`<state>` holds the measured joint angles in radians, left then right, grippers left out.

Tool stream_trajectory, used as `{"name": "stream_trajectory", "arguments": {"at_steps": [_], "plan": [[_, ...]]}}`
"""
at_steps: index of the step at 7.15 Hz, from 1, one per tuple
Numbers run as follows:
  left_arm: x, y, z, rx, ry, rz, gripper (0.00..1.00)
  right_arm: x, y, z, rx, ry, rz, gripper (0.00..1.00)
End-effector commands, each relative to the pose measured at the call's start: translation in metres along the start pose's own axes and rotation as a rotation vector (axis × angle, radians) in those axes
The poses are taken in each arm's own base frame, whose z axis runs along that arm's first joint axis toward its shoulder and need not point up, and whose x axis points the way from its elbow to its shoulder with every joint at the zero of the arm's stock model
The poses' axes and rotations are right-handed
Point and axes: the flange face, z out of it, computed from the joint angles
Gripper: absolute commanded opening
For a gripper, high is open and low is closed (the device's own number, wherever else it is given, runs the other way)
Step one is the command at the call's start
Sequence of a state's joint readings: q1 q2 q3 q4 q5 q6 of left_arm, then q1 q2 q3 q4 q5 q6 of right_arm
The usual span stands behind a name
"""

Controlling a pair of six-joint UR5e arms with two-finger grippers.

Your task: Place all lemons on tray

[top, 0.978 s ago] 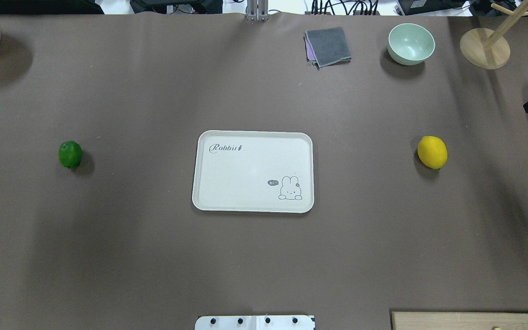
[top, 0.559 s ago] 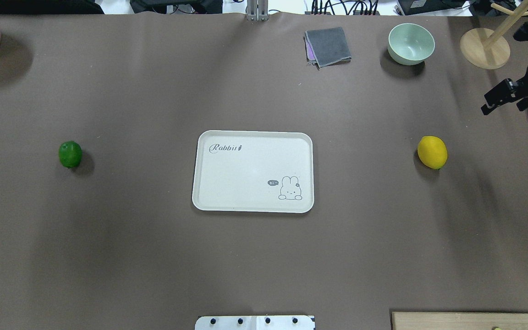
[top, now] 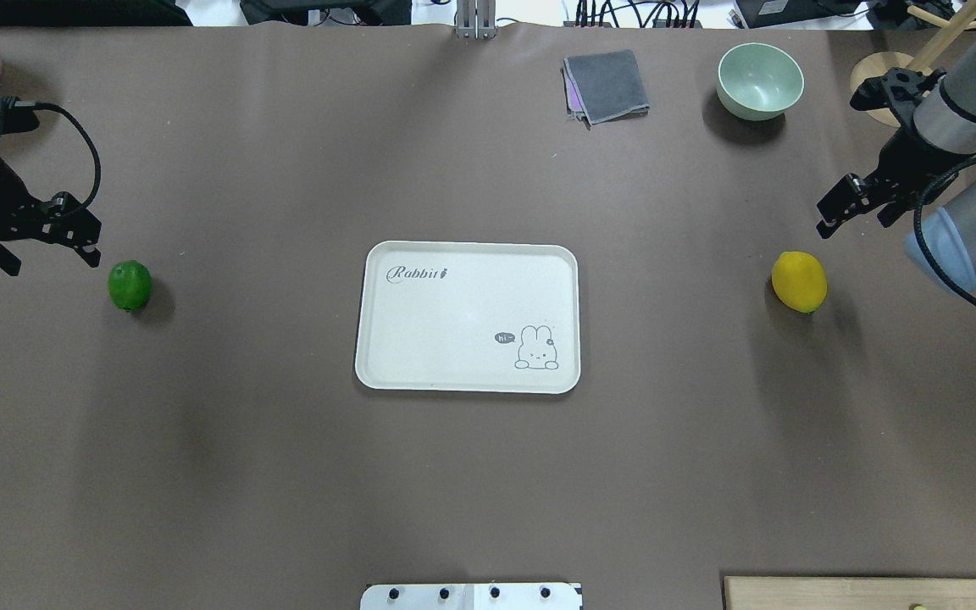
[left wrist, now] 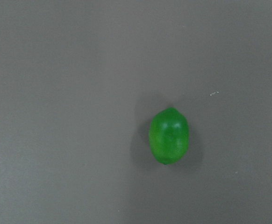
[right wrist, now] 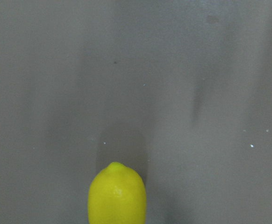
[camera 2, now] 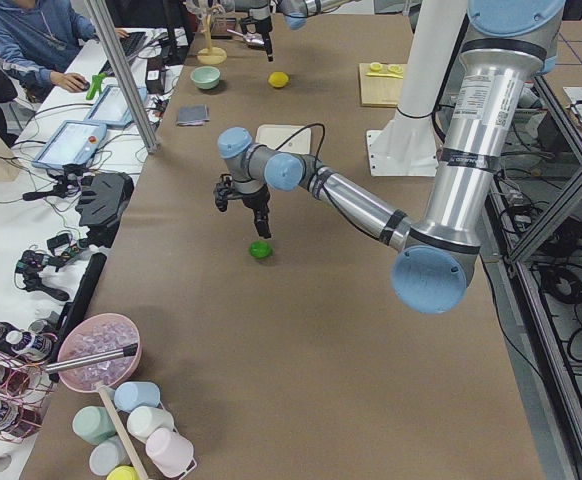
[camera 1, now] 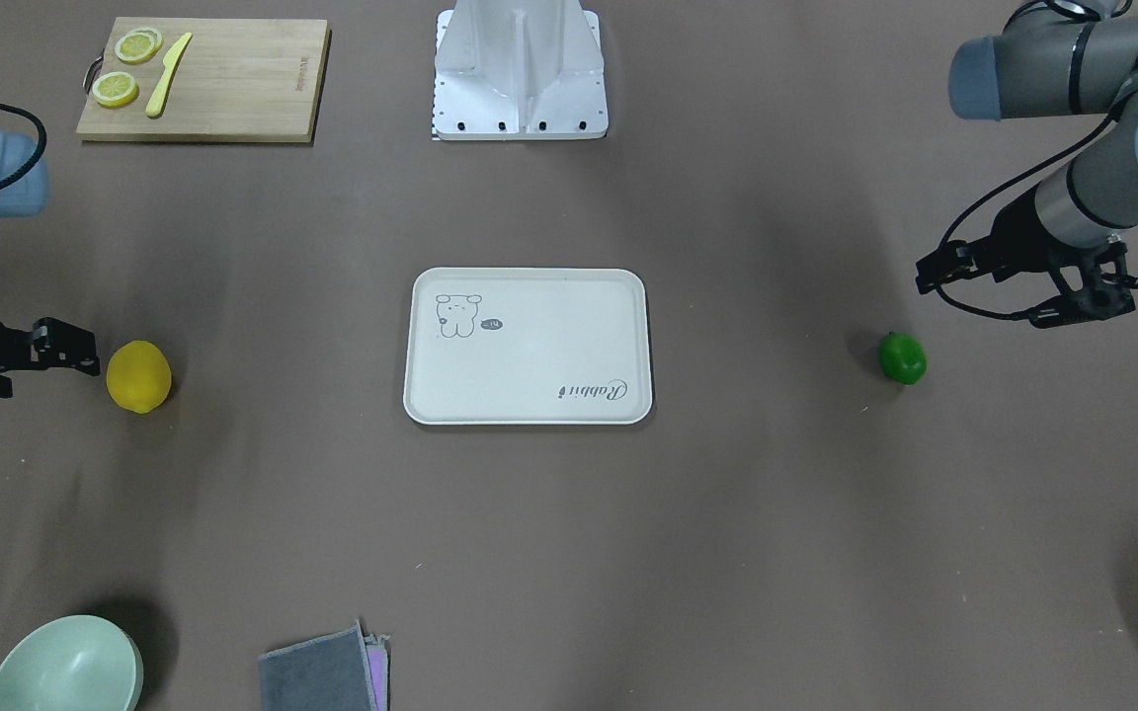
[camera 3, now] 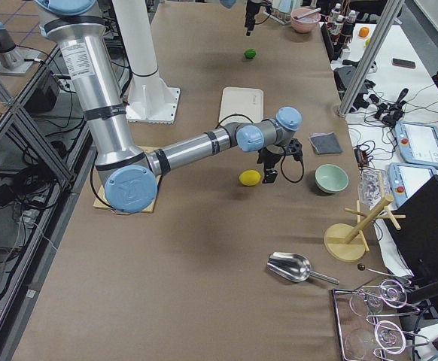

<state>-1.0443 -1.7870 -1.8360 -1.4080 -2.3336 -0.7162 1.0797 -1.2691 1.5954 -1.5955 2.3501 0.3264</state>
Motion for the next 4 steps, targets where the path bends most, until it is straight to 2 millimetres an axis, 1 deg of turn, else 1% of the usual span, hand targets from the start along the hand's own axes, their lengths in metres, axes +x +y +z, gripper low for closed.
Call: {"name": "stream_trajectory", "arguments": {"at_steps": [1,3,4], "plan": [[0.004,-0.006,0.019,0.026,-0.007,0.033,0.98,-0.024,-0.006,0.029,-0.046,0.001,-0.034,1.0],[0.007,-0.004,0.039,0.047,-0.047,0.058,0.98,-0.026,-0.006,0.045,-0.07,0.012,-0.035,0.99],[0.004,-0.012,0.049,0.047,-0.046,0.053,0.98,-0.027,-0.007,0.051,-0.08,0.015,-0.035,0.99]]}}
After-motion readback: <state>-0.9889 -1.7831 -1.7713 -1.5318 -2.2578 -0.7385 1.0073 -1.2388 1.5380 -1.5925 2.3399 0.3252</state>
